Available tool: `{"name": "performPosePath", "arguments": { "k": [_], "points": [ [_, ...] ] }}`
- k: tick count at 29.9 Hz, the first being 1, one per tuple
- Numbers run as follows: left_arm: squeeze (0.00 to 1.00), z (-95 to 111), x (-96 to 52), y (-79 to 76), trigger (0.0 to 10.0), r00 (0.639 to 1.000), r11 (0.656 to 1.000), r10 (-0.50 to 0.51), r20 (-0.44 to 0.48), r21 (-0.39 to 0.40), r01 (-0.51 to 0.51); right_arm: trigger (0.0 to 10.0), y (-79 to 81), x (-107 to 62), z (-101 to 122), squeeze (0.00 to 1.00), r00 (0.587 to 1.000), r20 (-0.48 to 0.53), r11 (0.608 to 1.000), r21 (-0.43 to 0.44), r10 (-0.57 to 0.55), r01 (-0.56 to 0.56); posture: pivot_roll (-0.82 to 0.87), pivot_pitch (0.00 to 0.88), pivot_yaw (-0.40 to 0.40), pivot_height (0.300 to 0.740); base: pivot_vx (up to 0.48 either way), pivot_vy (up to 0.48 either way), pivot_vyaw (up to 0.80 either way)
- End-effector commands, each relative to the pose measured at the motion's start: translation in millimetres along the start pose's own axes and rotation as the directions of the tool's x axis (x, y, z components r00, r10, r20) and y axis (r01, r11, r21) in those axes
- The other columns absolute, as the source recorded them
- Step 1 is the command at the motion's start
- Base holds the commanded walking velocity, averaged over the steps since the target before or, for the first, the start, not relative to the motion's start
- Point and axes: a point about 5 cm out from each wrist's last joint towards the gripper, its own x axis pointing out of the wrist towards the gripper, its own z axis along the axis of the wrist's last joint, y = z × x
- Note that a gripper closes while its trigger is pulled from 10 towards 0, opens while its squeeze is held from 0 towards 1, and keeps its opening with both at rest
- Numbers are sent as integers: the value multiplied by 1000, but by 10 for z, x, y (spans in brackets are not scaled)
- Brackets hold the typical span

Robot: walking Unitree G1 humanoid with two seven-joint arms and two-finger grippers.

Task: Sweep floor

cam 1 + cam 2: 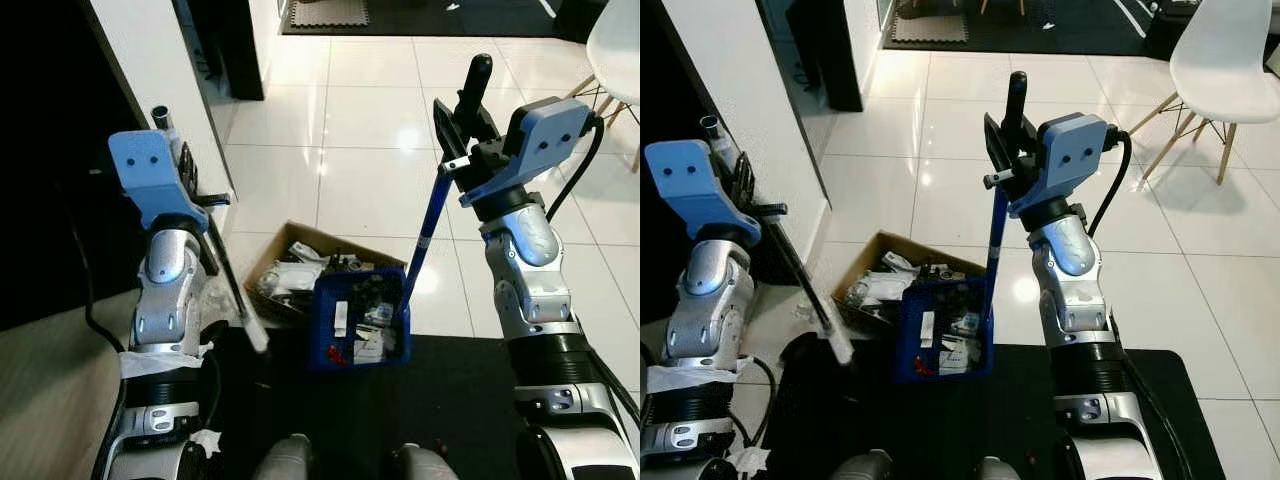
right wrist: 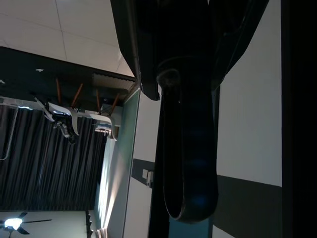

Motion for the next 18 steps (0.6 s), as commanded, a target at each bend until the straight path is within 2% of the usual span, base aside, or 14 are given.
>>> {"name": "performPosePath", "arguments": {
  "k": [1, 3, 5, 10, 13, 18],
  "points": [
    [0, 83, 41, 103, 10000, 999, 999, 18, 30, 42, -20, 10000, -118, 49, 133, 0, 997, 62, 999, -28, -35, 37, -10, 25, 33, 740, 0, 0, 0],
    [0, 64, 36, 159, 10000, 999, 998, 33, 20, 59, -34, 10000, -142, 59, 148, 0, 997, 68, 998, -33, -42, 44, -7, 25, 35, 740, 0, 0, 0],
    [0, 34, 29, 313, 10000, 996, 992, 88, 3, 93, -88, 10000, -188, 86, 170, 0, 996, 77, 998, -41, -53, 56, 0, 27, 36, 740, 0, 0, 0],
    [0, 26, 26, 425, 10000, 991, 985, 131, -3, 118, -130, 10000, -215, 106, 176, 0, 995, 80, 997, -45, -59, 62, 1, 27, 36, 740, 0, 0, 0],
    [0, -1, 1, 587, 10000, 981, 970, 193, -17, 152, -188, 10000, -287, 189, 144, 0, 993, 87, 994, -68, -79, 85, 20, 31, 42, 740, 0, 0, 0],
    [0, -37, -48, 593, 10000, 982, 970, 188, -28, 164, -181, 10000, -284, 298, 155, 0, 991, 117, 989, -122, -71, 86, 43, 33, 41, 740, 0, 0, 0]
  ]
}}
